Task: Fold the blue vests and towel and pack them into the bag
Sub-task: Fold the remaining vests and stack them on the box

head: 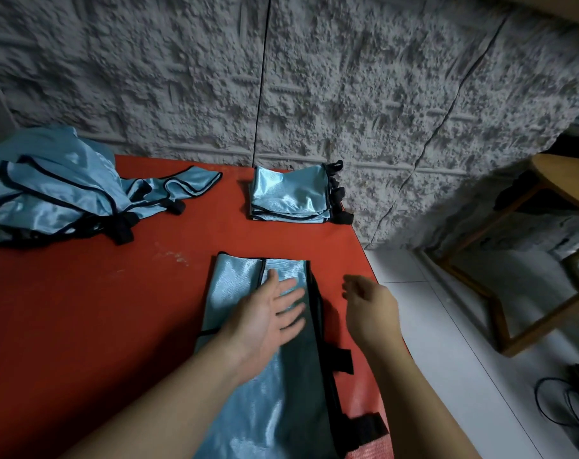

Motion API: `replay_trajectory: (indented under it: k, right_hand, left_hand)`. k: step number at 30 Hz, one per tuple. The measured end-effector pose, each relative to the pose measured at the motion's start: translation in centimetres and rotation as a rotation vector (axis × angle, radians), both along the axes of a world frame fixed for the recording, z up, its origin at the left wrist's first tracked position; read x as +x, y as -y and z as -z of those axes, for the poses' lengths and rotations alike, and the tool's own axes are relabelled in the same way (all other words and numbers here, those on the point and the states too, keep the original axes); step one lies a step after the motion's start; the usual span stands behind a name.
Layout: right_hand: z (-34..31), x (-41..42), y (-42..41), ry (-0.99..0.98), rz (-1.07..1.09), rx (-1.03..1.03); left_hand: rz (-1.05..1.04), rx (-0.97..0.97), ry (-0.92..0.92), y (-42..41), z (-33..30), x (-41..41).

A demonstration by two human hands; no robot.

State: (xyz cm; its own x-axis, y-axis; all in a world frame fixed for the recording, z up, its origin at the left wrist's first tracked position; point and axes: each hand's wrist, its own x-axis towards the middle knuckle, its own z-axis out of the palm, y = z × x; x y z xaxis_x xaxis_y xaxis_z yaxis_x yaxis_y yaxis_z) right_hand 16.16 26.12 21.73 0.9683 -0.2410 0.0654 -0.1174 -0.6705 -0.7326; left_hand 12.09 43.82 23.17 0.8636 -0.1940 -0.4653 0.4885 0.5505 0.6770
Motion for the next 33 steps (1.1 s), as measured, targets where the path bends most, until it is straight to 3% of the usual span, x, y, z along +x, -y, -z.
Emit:
replay_trajectory:
  k: [3, 6, 8, 11, 13, 16, 29, 33]
  right_hand:
    - [-1.1, -1.8, -2.0, 0.196, -0.179, -0.091]
    - [-0.3, -2.8, -5.2, 0.003, -0.554, -0.103]
    - [1.7, -3.3, -7.0, -0.148, -0.672, -0.298]
    - [4.3, -4.0, -7.4, -0.249, -0.582, -0.610]
    - [5.2, -4.3, -6.9, -0.234, -0.505, -0.641]
    - [5.4, -4.3, -6.6, -0.231, -0.490, -0.638]
    - [5.4, -3.5, -13.4, -0.217, -0.559, -0.645]
    - [5.3, -2.7, -11.7, -0.212, -0.475, -0.621]
  left_hand:
    - [-0.112, 0.448, 0.147, -0.8, 1.1, -0.2]
    - [-0.128, 1.081, 0.354, -2.1, 3.1, -1.3]
    - [0.014, 1.438, 0.462, -2.5, 5.1, -3.0]
    - [0.321, 1.785, 0.582, -3.0, 7.7, -6.0]
    - [0.425, 1.867, 0.661, -3.5, 8.9, -7.2]
    - [0.414, 1.923, 0.699, -4.0, 9.5, -7.8]
    - [0.470, 2.052, 0.425, -10.9, 9.0, -8.1]
    - [0.490, 2.046, 0.386, -12.0, 9.0, -8.2]
